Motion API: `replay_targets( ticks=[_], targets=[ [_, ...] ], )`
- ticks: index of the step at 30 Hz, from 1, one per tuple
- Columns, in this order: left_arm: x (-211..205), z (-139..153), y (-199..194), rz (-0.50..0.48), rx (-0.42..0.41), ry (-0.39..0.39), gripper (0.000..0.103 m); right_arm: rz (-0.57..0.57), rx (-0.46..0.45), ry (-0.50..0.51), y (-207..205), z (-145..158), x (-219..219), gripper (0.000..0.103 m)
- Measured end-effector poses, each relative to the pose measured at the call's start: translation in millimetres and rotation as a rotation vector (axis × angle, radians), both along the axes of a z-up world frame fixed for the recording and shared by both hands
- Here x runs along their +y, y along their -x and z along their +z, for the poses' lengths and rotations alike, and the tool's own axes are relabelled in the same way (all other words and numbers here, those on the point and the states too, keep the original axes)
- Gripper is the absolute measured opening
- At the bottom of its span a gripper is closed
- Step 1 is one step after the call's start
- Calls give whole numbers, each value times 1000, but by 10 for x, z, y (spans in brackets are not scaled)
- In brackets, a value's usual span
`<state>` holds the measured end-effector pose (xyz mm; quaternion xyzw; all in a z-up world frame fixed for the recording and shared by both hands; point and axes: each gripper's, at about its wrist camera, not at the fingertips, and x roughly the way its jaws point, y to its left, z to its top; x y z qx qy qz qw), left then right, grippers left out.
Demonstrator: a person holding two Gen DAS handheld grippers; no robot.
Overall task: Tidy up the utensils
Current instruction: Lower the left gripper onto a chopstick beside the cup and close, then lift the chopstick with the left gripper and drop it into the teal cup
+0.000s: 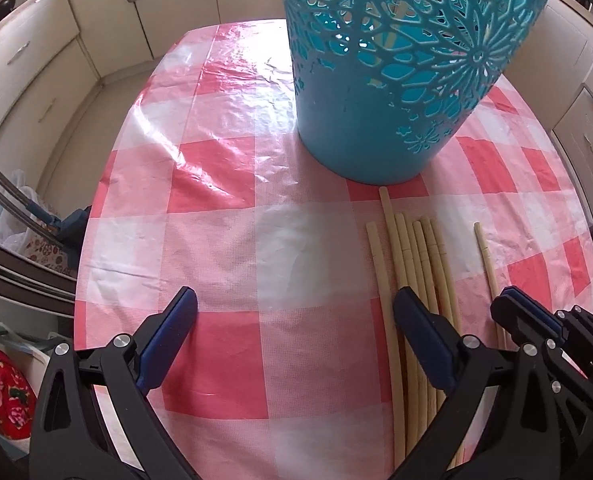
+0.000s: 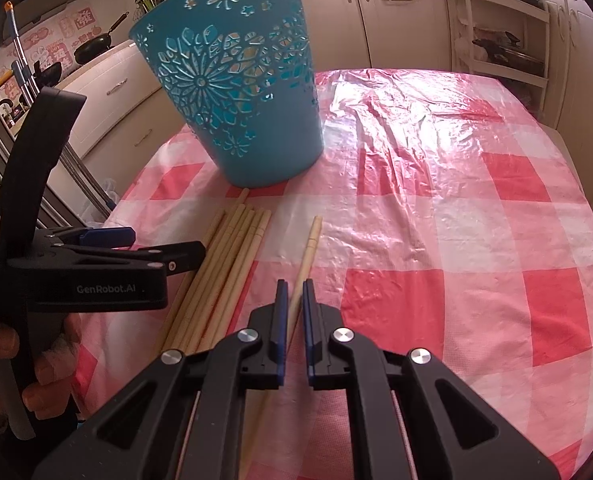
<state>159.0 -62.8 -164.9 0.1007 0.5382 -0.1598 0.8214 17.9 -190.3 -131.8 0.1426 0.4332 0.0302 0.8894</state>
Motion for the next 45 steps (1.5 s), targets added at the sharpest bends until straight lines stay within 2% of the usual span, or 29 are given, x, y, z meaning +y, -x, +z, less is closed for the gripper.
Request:
replay_targets(
  ticks=[4, 8, 10, 12, 13, 15, 16, 20, 23, 26, 29, 33, 37, 45],
  targets=[
    [-24, -3, 19, 0, -12, -25, 93, 1, 2, 2, -1, 6, -3, 8],
    [-46, 29, 41, -9, -30, -16, 81, 1, 13, 18, -44, 25, 0, 8],
    [-83, 44, 44, -29, -41, -8, 69, 2, 18, 38, -80, 29, 14, 8],
    [-135, 75, 86, -66, -53, 1, 45, 0, 24, 44, -114, 27, 16, 8],
    [-157, 85, 110, -82, -57, 10, 37, 2, 26, 49, -130, 29, 18, 8],
    [-178, 104, 132, -104, -55, 27, 11, 9, 32, 65, -154, 35, 35, 8],
    [-171, 106, 127, -104, -46, 38, 8, 12, 38, 71, -162, 36, 40, 8],
    [-90, 114, 95, -79, -9, 80, 7, 28, 71, 91, -231, 48, 36, 8],
    [-118, 92, 92, -90, -22, 57, 7, 50, 85, 115, -283, 50, 47, 8],
    [-171, 79, 108, -115, -53, 12, 6, 57, 66, 136, -261, 33, 70, 8],
    [-103, 115, 81, -105, -50, 39, 5, 40, 25, 119, -196, 2, 52, 8],
    [129, 383, 46, -66, -81, 142, 5, 29, 6, 62, -166, -8, -16, 8],
    [370, 748, 77, -35, -127, 290, 5, 25, 3, 33, -167, -10, -57, 8],
    [408, 1403, 195, -64, -213, 434, 5, 27, 1, 18, -169, -11, -92, 8]
  ],
)
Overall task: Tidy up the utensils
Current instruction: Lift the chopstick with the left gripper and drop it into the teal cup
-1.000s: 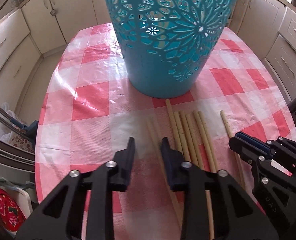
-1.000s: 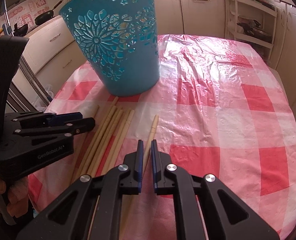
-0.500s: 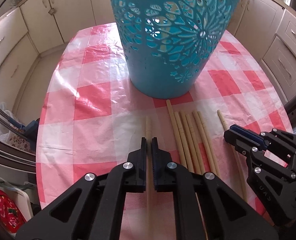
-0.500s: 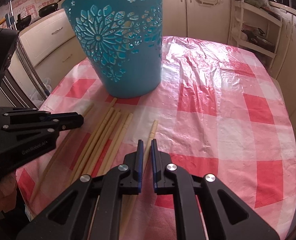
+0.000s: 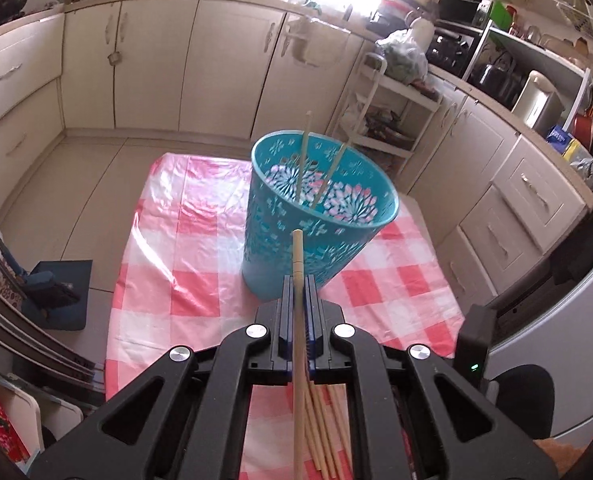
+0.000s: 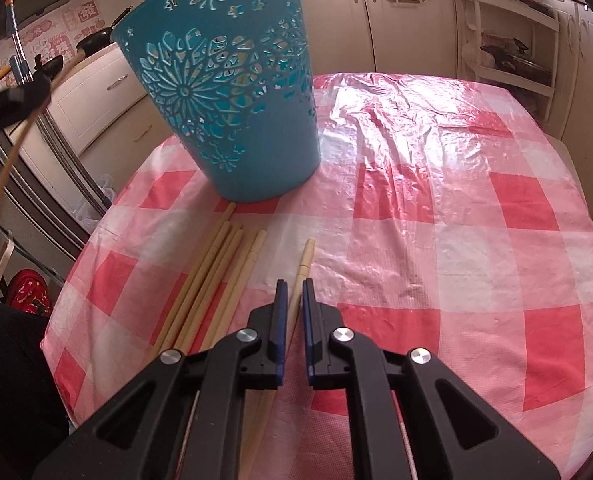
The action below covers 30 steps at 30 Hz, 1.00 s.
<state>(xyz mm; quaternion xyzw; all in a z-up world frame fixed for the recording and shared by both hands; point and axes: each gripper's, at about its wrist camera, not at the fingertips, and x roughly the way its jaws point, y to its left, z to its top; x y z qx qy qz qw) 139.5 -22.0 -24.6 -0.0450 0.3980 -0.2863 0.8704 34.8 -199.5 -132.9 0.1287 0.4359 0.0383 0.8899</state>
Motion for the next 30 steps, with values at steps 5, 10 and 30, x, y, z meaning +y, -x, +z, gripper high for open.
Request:
replay_targets(
  ticks=[5, 10, 30],
  targets=[
    [-65, 559, 0, -7, -106, 75, 5, 0, 0, -2, -1, 0, -7, 8],
    [-207, 1010, -188, 25, -195, 123, 5, 0, 0, -9, 5, -2, -13, 8],
    [-821, 606, -1190, 243, -300, 61, 5, 2, -1, -17, -4, -7, -14, 8]
  ],
)
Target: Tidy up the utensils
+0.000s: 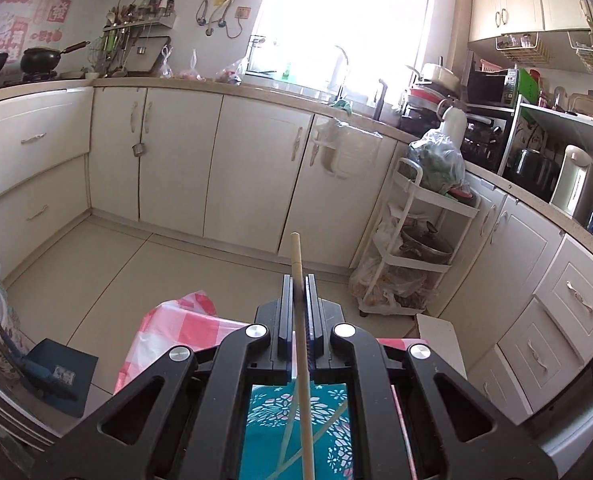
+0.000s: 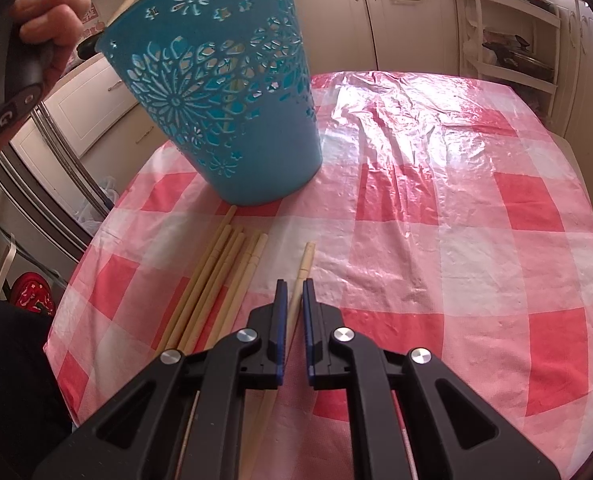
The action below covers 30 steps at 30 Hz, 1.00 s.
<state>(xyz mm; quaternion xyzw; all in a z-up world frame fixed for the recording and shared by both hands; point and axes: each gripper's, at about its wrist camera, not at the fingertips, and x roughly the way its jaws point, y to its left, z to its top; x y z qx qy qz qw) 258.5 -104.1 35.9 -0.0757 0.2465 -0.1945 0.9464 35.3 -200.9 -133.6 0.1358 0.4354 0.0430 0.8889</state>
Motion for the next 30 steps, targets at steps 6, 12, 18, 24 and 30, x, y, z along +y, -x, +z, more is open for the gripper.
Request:
replay_targets(
  ticks=[6, 12, 18, 24, 30],
  targets=[
    [1, -171, -10, 7, 21, -13, 5, 1, -1, -2, -2, -4, 1, 8],
    [35, -96, 7, 7, 4, 1, 5, 2, -2, -2, 1, -5, -3, 8],
    [98, -67, -16, 12, 26, 23, 5, 2, -2, -1, 2, -4, -3, 8],
    [196, 8, -53, 33, 23, 69, 5, 2, -2, -2, 2, -5, -3, 8],
    [223, 26, -92, 55, 18, 110, 5, 3, -2, -6, 1, -7, -8, 8]
  ],
)
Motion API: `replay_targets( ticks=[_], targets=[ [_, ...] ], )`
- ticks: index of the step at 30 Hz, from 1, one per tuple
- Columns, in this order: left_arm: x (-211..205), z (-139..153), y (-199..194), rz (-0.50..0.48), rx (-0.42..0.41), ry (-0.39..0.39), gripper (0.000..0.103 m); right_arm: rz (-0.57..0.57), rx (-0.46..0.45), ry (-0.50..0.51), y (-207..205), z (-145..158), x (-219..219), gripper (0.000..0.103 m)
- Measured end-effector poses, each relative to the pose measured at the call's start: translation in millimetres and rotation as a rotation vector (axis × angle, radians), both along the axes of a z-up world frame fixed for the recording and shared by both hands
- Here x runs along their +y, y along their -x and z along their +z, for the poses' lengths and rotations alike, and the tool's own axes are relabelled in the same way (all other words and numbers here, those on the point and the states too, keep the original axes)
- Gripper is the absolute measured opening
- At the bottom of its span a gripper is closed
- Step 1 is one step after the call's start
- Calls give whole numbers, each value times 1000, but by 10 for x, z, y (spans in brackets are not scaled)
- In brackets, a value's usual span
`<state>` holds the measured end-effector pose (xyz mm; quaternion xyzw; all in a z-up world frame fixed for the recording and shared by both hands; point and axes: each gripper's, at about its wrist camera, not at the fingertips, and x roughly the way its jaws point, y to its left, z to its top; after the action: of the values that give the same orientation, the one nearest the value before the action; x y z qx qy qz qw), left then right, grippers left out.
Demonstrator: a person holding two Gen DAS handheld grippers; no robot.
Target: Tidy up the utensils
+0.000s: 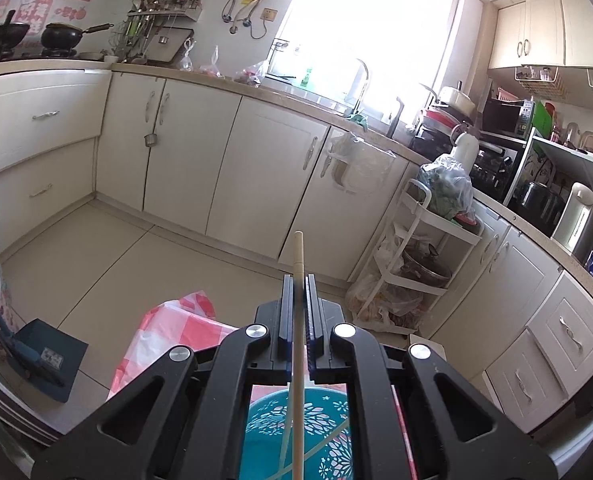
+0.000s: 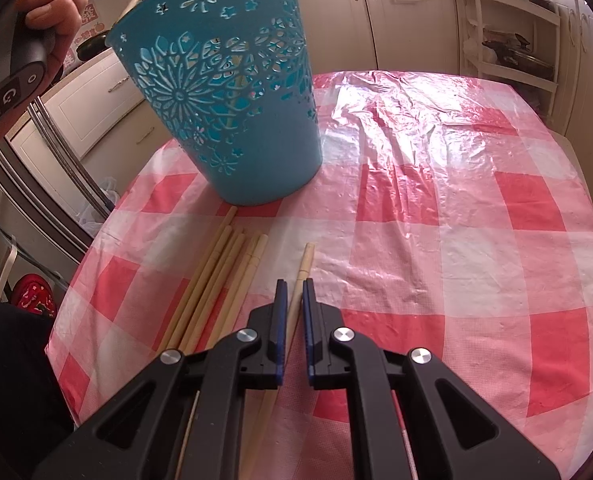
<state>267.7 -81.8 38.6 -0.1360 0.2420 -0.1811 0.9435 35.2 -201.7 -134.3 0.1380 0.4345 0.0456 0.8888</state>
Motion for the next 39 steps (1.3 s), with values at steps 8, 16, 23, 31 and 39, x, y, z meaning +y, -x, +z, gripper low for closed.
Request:
replay_targets(
  ticks=[8, 16, 23, 31, 39],
  targets=[
    [-129, -58, -30, -34, 14, -43, 5, 1, 1, -12, -8, 2, -19, 8],
    [-122, -326, 159, -78, 97, -146, 6, 2, 1, -13, -10, 4, -18, 8],
    [304, -253, 670, -7, 26, -220, 63, 5, 10, -5, 15, 15, -8, 8],
    [699, -628, 1222, 74, -14, -410, 82, 52, 33, 152, 11, 61, 191, 8],
    [727, -781, 1228, 40, 11, -409, 85, 58, 74, 209, 105, 76, 208, 8]
  ],
)
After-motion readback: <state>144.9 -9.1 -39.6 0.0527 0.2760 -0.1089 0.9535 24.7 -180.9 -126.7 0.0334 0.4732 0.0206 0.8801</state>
